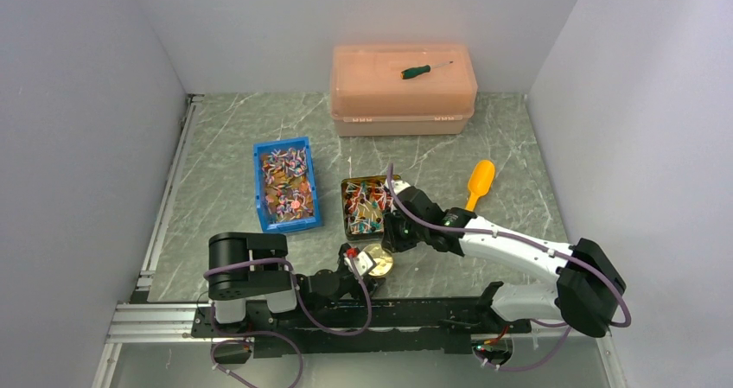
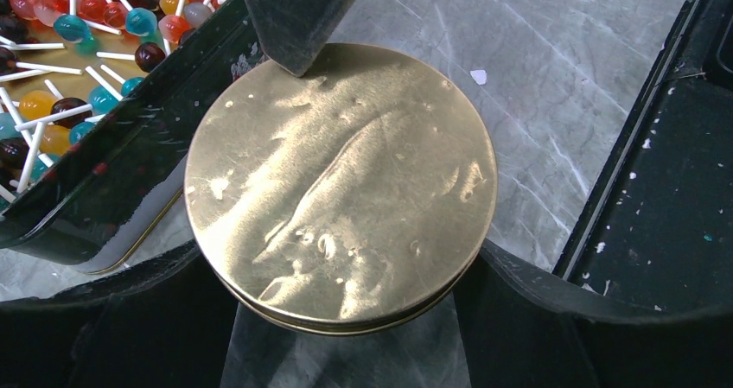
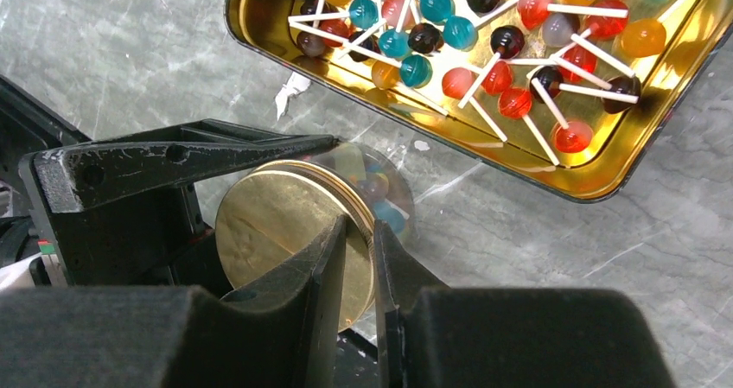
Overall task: Pack the candies
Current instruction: Screw the bottle lid onto the packing bottle.
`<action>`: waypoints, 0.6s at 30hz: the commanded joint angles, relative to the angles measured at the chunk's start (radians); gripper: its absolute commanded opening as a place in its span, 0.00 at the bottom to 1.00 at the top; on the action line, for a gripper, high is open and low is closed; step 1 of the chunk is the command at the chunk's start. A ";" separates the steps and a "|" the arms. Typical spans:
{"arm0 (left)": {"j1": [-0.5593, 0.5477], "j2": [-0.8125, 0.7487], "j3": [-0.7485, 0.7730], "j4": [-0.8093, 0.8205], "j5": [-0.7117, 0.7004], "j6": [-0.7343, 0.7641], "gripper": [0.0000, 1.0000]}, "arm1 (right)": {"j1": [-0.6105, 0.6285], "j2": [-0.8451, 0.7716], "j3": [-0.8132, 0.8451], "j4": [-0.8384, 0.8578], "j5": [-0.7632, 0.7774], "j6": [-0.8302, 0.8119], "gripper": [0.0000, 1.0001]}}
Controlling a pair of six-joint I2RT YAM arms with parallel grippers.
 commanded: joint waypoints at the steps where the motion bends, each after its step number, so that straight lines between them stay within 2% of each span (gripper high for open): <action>1: 0.001 -0.027 -0.007 0.024 0.013 -0.007 0.23 | -0.005 0.002 -0.025 0.050 -0.026 -0.002 0.20; 7: 0.001 -0.032 0.008 -0.011 0.008 -0.007 0.22 | -0.003 -0.024 -0.086 0.062 -0.053 0.007 0.15; 18: 0.001 -0.030 0.026 -0.039 -0.038 -0.013 0.23 | 0.019 -0.127 -0.203 0.061 -0.118 0.088 0.12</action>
